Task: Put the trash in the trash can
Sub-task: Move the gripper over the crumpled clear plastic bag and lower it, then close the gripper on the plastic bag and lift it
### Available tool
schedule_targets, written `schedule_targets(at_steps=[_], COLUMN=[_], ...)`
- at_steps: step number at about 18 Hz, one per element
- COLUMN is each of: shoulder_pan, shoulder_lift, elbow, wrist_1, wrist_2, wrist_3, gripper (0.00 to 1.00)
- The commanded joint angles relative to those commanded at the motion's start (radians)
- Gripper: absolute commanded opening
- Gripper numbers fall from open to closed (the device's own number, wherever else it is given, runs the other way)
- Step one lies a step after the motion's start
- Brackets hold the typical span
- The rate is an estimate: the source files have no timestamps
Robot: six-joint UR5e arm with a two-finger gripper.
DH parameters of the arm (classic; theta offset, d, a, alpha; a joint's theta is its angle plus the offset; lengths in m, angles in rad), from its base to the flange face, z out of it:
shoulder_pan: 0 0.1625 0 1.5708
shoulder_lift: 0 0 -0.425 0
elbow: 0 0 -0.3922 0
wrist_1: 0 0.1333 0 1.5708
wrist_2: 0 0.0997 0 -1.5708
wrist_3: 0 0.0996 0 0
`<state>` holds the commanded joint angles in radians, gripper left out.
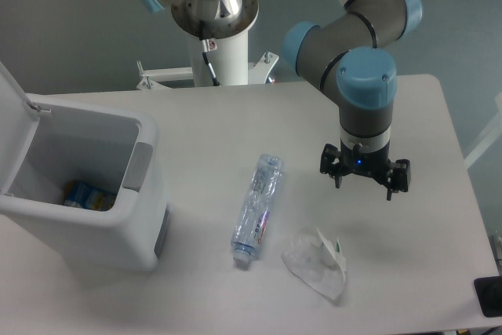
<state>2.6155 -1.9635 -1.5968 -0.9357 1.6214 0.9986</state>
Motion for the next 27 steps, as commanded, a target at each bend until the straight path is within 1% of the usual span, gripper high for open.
schedule_targets(at_steps=[1, 3, 4, 5, 9, 12, 14, 17, 19, 20, 22, 23, 24, 26, 27], shoulder_pan=[0.000, -0.006, -0.018, -0.031, -0.051, -0.063, -0.069, -0.080, -0.093, -0.104, -0.106, -0.107, -0.112, -0.118, -0.118], shoulder_lift=[0.003, 0.009, 0.012, 0.012, -0.028, -0.073, -0.110, -0.118, -0.150, -0.162, -0.175, -0.176, -0.182, -0.184, -0.181], elbow=[-0.024, -0.077, -0.092, -0.094, -0.068, -0.014, 0.017, 0.014, 0.027, 0.029, 0.029, 0.029, 0.028, 0.028, 0.024], wrist_1=[0.006, 0.037, 0.054, 0.069, 0.077, 0.078, 0.101, 0.112, 0.120, 0.133, 0.152, 0.152, 0.152, 0.152, 0.150], wrist_2=[-0.003, -0.005, -0.011, -0.023, -0.022, -0.021, -0.018, -0.020, -0.018, -0.015, -0.005, 0.006, 0.011, 0.011, 0.011], wrist_3=[0.000, -0.021, -0.058, -0.099, -0.224, -0.271, -0.275, -0.310, -0.316, -0.324, -0.347, -0.353, -0.359, -0.354, -0.351], gripper=[1.00, 1.00, 1.00, 1.00, 1.00, 1.00, 1.00, 1.00, 1.00, 1.00, 1.00, 0.89, 0.73, 0.27, 0.10])
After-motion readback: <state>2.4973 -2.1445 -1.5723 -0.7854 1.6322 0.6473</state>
